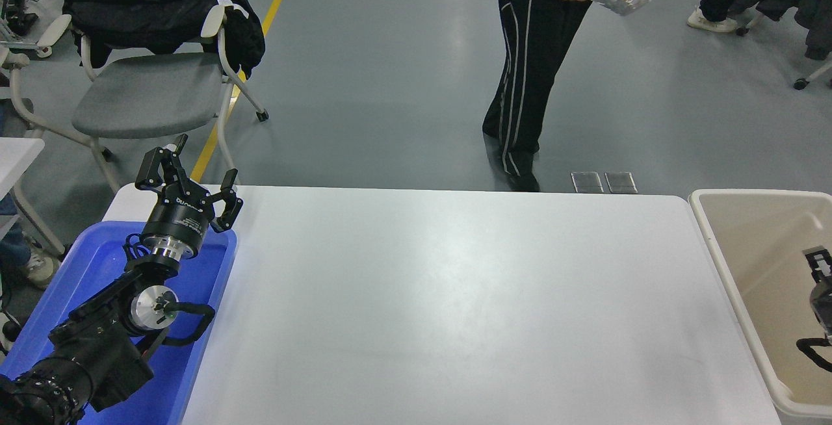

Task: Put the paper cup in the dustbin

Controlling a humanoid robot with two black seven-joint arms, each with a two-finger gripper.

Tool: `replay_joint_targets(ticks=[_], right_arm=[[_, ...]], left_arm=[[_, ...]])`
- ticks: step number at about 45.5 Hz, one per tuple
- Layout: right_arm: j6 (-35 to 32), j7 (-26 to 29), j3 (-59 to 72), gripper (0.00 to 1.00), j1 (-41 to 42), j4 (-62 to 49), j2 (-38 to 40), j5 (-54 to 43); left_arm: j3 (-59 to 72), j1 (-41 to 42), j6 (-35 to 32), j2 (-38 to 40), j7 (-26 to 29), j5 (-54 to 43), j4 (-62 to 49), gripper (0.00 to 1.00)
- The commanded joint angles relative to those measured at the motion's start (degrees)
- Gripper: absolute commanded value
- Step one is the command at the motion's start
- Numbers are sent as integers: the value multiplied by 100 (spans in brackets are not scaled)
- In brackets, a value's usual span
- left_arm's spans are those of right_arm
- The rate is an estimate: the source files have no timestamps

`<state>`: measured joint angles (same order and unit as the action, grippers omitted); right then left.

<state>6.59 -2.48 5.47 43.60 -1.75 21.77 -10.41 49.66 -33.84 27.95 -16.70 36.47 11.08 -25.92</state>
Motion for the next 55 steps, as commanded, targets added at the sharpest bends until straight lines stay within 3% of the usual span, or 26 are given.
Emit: replay_joint_targets(ticks=[1,21,32,41,46,55], right_arm=[[0,2,7,99,790,175,309,4],[44,-24,-54,99,3207,2477,1707,-5],[8,-33,-1687,99,3226,2908,1742,4],[0,-121,-3666,99,2523,3593,1690,-93],[0,-682,-4053,99,2014,3945,1585,-111],[35,-2405,-4159,99,1205,3972,1128,-111]], left_arm=[[0,0,0,0,1,0,-1,100],[0,0,0,0,1,0,8,100],[0,0,0,0,1,0,-1,100],[0,0,0,0,1,0,-1,100],[0,0,0,0,1,0,-1,100],[0,0,0,0,1,0,-1,100]])
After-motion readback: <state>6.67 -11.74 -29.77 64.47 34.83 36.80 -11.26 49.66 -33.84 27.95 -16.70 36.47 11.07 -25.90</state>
